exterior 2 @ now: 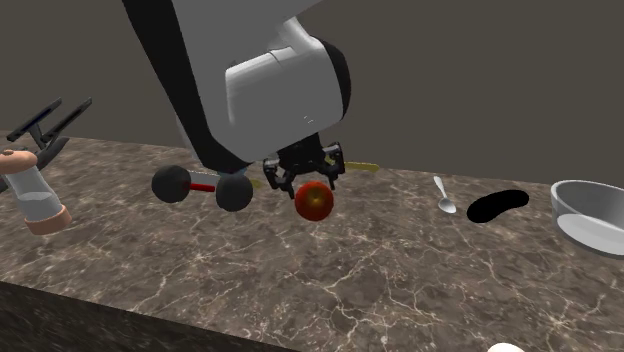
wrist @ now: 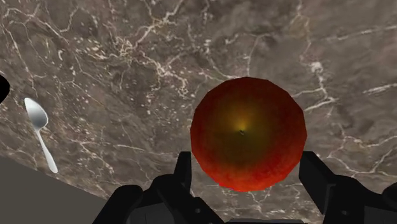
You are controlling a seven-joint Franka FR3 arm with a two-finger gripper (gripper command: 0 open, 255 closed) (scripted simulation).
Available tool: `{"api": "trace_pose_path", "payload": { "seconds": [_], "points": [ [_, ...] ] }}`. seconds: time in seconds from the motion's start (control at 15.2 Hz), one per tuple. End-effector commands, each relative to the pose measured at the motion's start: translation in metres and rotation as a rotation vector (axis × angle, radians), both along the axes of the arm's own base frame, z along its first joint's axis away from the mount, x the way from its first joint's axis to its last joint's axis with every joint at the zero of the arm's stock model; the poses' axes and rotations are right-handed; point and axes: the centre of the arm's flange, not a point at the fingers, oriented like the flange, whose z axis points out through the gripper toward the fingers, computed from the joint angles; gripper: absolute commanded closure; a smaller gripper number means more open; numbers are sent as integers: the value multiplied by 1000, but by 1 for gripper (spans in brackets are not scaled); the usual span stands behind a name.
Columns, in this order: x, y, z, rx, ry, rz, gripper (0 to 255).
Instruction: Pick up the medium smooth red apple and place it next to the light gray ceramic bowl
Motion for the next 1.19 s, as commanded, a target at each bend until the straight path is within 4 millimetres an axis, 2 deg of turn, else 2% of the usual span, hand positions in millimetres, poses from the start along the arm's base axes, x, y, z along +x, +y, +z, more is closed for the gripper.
{"api": "trace_pose_path", "payload": {
  "seconds": [0.0,0.92,1.12],
  "points": [
    [0,0,12,0,1,0,255],
    [0,0,85,0,1,0,255],
    [-3,-40,85,0,1,0,255]
  ]
}}
